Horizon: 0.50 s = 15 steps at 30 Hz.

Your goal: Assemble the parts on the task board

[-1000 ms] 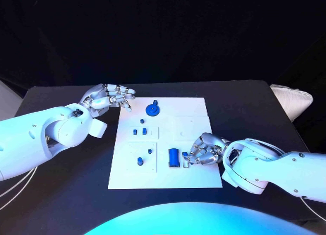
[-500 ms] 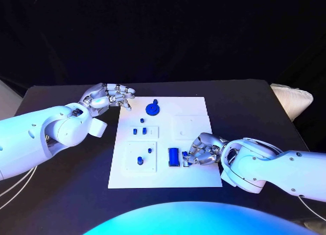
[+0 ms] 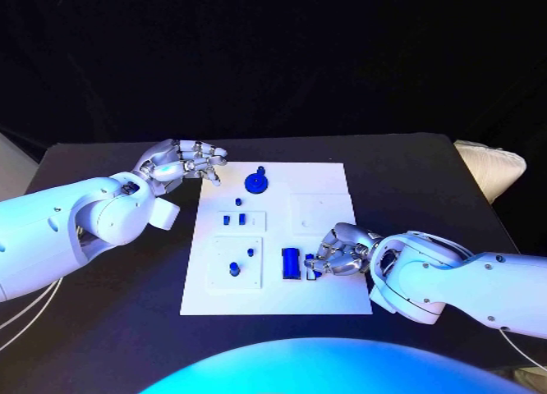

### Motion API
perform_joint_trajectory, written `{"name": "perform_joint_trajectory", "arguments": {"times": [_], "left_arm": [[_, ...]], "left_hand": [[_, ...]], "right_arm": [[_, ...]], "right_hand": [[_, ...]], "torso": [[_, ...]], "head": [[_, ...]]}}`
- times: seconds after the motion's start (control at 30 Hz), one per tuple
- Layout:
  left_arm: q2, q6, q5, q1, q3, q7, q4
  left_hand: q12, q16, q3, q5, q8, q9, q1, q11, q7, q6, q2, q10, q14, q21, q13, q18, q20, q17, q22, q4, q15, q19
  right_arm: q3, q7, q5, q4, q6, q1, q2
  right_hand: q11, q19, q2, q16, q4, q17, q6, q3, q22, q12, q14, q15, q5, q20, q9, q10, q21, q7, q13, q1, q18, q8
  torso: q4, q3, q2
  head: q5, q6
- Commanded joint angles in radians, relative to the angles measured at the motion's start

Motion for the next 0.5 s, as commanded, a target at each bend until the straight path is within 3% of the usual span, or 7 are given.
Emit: {"name": "perform_joint_trajectory", "arguments": {"times": [0.03, 0.5], "left_arm": [[0.001, 0.015, -0.001, 0.0, 0.001, 0.003, 0.001], [0.003, 0.016, -0.001, 0.0, -0.002, -0.001, -0.006]], "left_hand": [[-0.004, 0.006, 0.003, 0.004, 0.004, -0.001, -0.001, 0.005, 0.002, -0.007, 0.001, -0.004, -0.005, 0.004, 0.001, 0.012, 0.0, 0.001, 0.002, 0.003, 0.002, -0.007], [-0.004, 0.006, 0.003, 0.004, 0.004, -0.002, -0.002, 0.005, 0.003, -0.008, 0.001, -0.004, -0.005, 0.004, 0.001, 0.012, 0.0, 0.001, 0.002, 0.004, 0.002, -0.007]], "right_arm": [[0.0, 0.01, -0.003, 0.002, 0.018, -0.001, 0.001], [0.0, 0.006, 0.01, 0.023, 0.019, -0.001, -0.024]], "right_hand": [[-0.009, 0.094, 0.001, 0.004, 0.001, 0.263, 0.005, -0.007, 0.252, 0.006, 0.104, -0.006, 0.008, -0.007, -0.002, 0.104, 0.003, 0.0, 0.263, -0.01, -0.006, -0.002], [-0.01, 0.095, 0.019, 0.004, 0.001, 0.263, 0.008, -0.022, 0.252, 0.007, 0.104, -0.006, 0.03, -0.008, -0.002, 0.105, 0.006, -0.002, 0.263, -0.034, -0.006, -0.002]], "torso": [[-0.0008, 0.0014, 0.001], [0.0005, 0.001, -0.001]], "head": [[0.001, 0.003], [0.003, 0.002]]}}
